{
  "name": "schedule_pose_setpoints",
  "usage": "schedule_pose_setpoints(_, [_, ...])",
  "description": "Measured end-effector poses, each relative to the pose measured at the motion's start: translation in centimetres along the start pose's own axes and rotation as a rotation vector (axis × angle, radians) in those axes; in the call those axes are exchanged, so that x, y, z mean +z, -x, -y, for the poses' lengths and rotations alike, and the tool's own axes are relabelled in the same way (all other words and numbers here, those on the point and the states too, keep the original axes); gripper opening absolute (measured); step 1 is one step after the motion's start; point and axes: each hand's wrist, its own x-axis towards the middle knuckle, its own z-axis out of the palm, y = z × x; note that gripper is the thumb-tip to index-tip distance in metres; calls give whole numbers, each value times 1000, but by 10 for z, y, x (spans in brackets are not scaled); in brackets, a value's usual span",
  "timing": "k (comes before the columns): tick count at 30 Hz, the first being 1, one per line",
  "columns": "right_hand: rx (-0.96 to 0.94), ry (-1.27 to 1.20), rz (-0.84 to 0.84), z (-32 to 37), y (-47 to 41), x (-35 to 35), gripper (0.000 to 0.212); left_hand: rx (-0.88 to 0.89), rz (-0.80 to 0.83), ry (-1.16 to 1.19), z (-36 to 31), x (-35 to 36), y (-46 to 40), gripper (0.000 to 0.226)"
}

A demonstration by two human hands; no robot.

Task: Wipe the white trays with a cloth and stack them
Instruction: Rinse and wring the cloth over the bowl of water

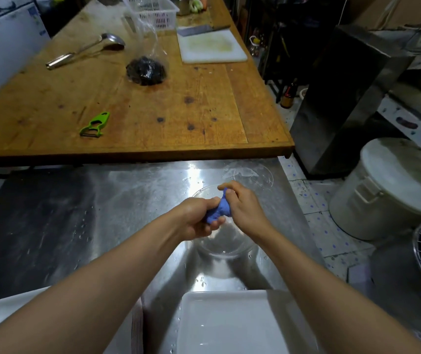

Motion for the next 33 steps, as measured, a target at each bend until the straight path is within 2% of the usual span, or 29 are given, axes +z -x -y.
schedule_pose_setpoints(2, [154,-191,118,5,6,-7,28,169,-94,-201,-2,0,3,21])
schedule_pose_setpoints(5, [561,-685,293,11,14,-23,30,546,-295,-697,2,-3,10,14])
schedule_pose_setpoints(8, [830,-1042,198,13,10,-31,42,940,-320,-1106,13,1,19,13])
schedule_pose_setpoints(10, [880,-1066,148,12,9,-29,35,1141,-313,-1261,17,7,22,15])
schedule_pose_setpoints(13, [824,-946,184,10,11,-27,26,1256,-339,-1433,16,9,24,24])
schedule_pose_setpoints(16, [792,-929,268,6,14,-30,27,1296,-324,-1405,15,4,27,19])
schedule_pose_setpoints(20, [833,-672,486,8,18,-32,46,1352,-322,-1437,13,1,28,10])
schedule_pose_setpoints(22, [821,-583,477,11,19,-32,52,1330,-322,-1546,14,-3,24,11])
schedule_pose_setpoints(24, [723,-458,398,13,16,-29,55,1298,-277,-1577,16,-7,21,6])
schedule_pose_setpoints(26, [598,-355,264,12,14,-25,46,1225,-219,-1428,18,-7,20,8])
schedule_pose_setpoints(29, [444,-371,93,15,12,-17,31,928,-181,-971,15,2,18,14])
schedule_pose_setpoints(31, [344,-367,-31,18,9,-14,30,785,-213,-704,13,11,16,16])
schedule_pose_setpoints(33, [231,-260,-130,19,5,-13,34,685,-211,-544,10,18,15,18])
